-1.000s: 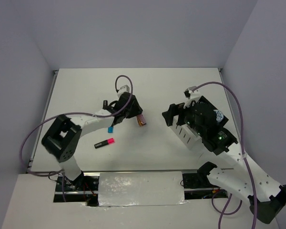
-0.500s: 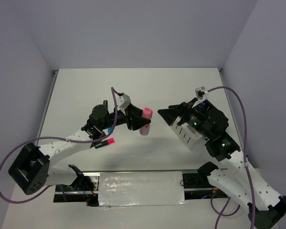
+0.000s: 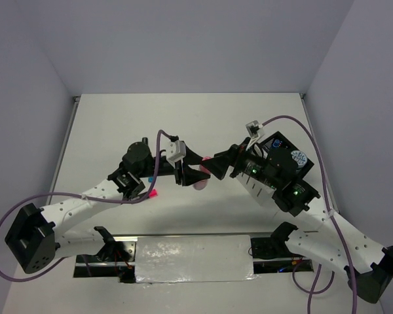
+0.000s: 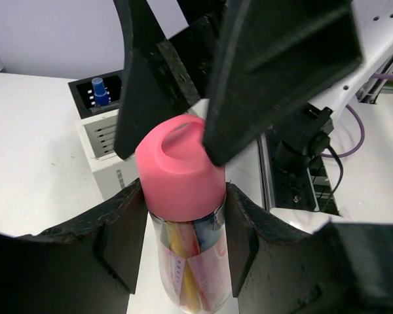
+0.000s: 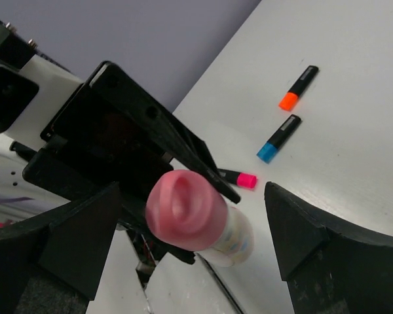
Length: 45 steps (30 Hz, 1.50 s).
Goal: Sort the stationery into containers
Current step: Place the stationery in the storage box.
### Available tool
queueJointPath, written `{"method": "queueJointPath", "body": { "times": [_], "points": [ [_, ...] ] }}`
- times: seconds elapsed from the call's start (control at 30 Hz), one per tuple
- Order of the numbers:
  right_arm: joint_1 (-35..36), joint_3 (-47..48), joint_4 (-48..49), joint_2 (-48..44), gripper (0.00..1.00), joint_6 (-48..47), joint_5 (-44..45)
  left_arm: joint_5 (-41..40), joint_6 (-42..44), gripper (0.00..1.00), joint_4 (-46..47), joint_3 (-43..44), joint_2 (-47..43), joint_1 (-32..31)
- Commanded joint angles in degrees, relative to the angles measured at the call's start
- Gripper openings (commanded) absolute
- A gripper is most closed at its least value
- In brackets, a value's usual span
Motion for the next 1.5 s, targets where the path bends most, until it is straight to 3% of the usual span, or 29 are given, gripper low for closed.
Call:
{"method": "queueJointPath", "body": {
  "times": [0.0,0.23,0.3,0.5,0.6,0.63,0.67,0.7,0.77,0.8,0.87,0.9,1.07,1.3,1.33,1.47],
  "points": [
    [1.9,2.9,1.5,0.9,0.96,-1.8,-0.6,-0.1,3.8,0.0,1.4,3.1,0.9,-0.2],
    [5.5,2.3,-0.2,2.3,0.86,-4.7,2.7,-2.0,4.6,0.0,0.7,3.6,0.7,-0.2],
    [6.1,2.2,-0.1,3.0,0.75,-5.3,4.2,-1.6,4.0,0.0,1.3,3.5,0.7,-0.1],
    [7.9,2.8,-0.7,5.7,0.57,-6.9,8.2,-1.3,3.4,0.0,2.0,3.4,0.8,-0.1],
    [8.9,3.4,-1.2,6.3,0.39,-8.1,9.3,-1.5,4.1,0.0,0.6,3.9,0.7,-0.2],
    [9.1,3.8,-1.7,6.4,0.27,-8.3,9.5,-1.5,4.5,0.0,-0.3,4.1,0.7,-0.2],
    [9.3,3.9,-2.0,6.6,0.05,-8.3,9.8,-1.7,4.6,0.0,-0.8,4.3,0.6,-0.2],
    [9.4,4.0,-2.0,6.6,0.0,-8.5,10.1,-2.6,4.7,0.04,-1.2,4.4,0.5,-0.2],
    [9.5,3.6,-1.1,6.4,0.0,-9.0,9.9,-3.7,4.6,0.15,-2.8,5.0,0.5,-0.2],
    [9.4,3.2,-0.4,5.7,0.0,-9.5,9.5,-6.1,4.1,0.38,-3.6,5.3,0.5,-0.2],
    [9.5,2.1,0.5,4.9,0.0,-10.5,10.9,-9.3,3.3,0.62,-5.5,5.9,0.4,-0.2],
    [9.4,1.4,0.4,4.2,0.0,-11.4,13.6,-12.6,2.6,0.98,-6.0,6.1,0.2,-0.2],
    [9.1,1.9,0.0,2.5,0.0,-17.4,25.6,-24.4,0.4,0.99,-12.7,7.0,-2.2,-0.2],
    [1.2,2.6,-3.9,1.2,0.0,-22.7,40.0,-47.9,-8.2,0.99,-36.3,11.2,-9.3,-0.2],
    [-0.2,2.3,-4.1,1.1,0.0,-23.0,44.0,-54.1,-11.6,0.99,-39.7,12.0,-9.8,-0.2],
    [-7.9,-0.5,-4.2,-1.1,0.0,-23.2,43.0,-62.0,-16.0,0.99,-53.7,14.8,-12.9,-0.2]
  ]
}}
